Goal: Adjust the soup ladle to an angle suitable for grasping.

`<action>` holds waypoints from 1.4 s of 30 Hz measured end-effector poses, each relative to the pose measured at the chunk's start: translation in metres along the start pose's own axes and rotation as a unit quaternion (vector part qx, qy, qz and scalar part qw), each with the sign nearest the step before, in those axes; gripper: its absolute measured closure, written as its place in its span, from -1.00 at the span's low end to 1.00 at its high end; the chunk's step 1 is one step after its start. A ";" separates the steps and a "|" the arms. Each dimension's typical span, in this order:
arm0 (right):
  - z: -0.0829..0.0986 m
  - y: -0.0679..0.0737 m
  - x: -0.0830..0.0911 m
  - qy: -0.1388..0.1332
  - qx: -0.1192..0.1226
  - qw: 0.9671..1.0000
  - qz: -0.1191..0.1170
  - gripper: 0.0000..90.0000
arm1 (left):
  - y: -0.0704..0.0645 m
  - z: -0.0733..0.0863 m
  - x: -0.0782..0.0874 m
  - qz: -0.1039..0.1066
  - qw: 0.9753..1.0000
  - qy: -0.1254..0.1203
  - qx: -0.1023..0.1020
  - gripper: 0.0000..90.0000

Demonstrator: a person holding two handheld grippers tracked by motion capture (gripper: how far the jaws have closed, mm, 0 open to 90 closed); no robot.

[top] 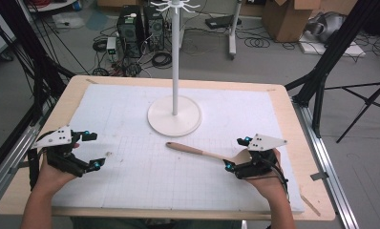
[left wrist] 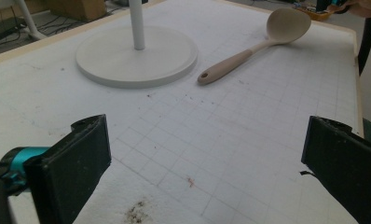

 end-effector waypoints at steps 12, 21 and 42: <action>0.002 -0.002 -0.001 0.004 -0.003 1.000 0.003 -0.77 | -0.003 0.001 -0.001 -0.001 1.000 0.003 -0.002 -0.96; -0.002 0.000 -0.005 0.007 0.002 1.000 0.000 -0.77 | -0.004 0.003 0.000 -0.003 1.000 0.007 -0.002 -0.96; -0.002 0.003 -0.013 0.022 0.008 1.000 -0.007 -0.76 | -0.002 0.004 0.000 -0.004 1.000 0.006 -0.001 -0.96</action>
Point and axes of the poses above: each handheld gripper's, and its own axes: x roughly backward along the jaws, z roughly out of its underside, y roughly to its left, the point moved 6 cm from there along -x, roughly forward along the jaws, and after that the axes turned 4 degrees about x, right-handed, at the moved point
